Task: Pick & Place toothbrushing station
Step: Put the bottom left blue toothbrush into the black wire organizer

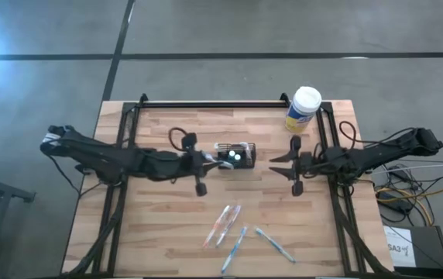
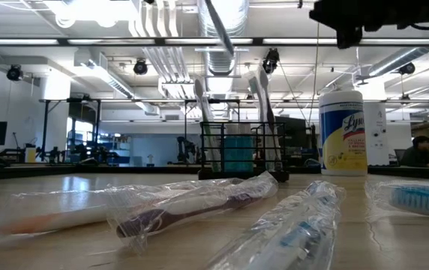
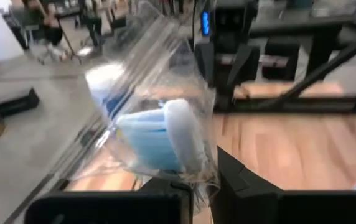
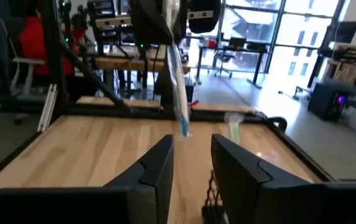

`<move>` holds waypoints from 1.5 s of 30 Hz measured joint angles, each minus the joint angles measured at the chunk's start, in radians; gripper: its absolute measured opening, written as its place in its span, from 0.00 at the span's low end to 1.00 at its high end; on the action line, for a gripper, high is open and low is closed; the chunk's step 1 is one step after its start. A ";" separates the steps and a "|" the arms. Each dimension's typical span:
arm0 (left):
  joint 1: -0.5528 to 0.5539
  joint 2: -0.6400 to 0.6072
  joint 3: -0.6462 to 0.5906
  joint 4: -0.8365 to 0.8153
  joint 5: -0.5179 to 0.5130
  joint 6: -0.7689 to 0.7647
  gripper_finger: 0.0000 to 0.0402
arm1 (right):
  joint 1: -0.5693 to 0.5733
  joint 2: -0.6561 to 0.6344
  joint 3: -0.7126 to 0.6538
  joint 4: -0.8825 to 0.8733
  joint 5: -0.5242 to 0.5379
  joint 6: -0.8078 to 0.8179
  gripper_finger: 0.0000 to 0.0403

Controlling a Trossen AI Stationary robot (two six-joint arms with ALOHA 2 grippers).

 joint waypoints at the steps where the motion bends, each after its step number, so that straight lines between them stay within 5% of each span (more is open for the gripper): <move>1: 0.006 0.018 0.000 -0.010 -0.001 -0.002 0.05 | 0.000 0.000 -0.012 0.007 0.000 0.000 0.25; 7: 0.050 0.091 -0.001 -0.025 -0.093 -0.015 0.05 | 0.000 0.000 -0.094 0.031 0.000 -0.003 0.19; 18: 0.113 0.143 0.003 -0.106 -0.084 -0.109 0.05 | 0.000 0.014 -0.265 0.264 -0.001 0.006 0.16; 45: 0.186 0.385 0.002 -0.109 -0.121 -0.169 0.06 | 0.000 0.007 -0.274 0.301 -0.003 0.005 0.15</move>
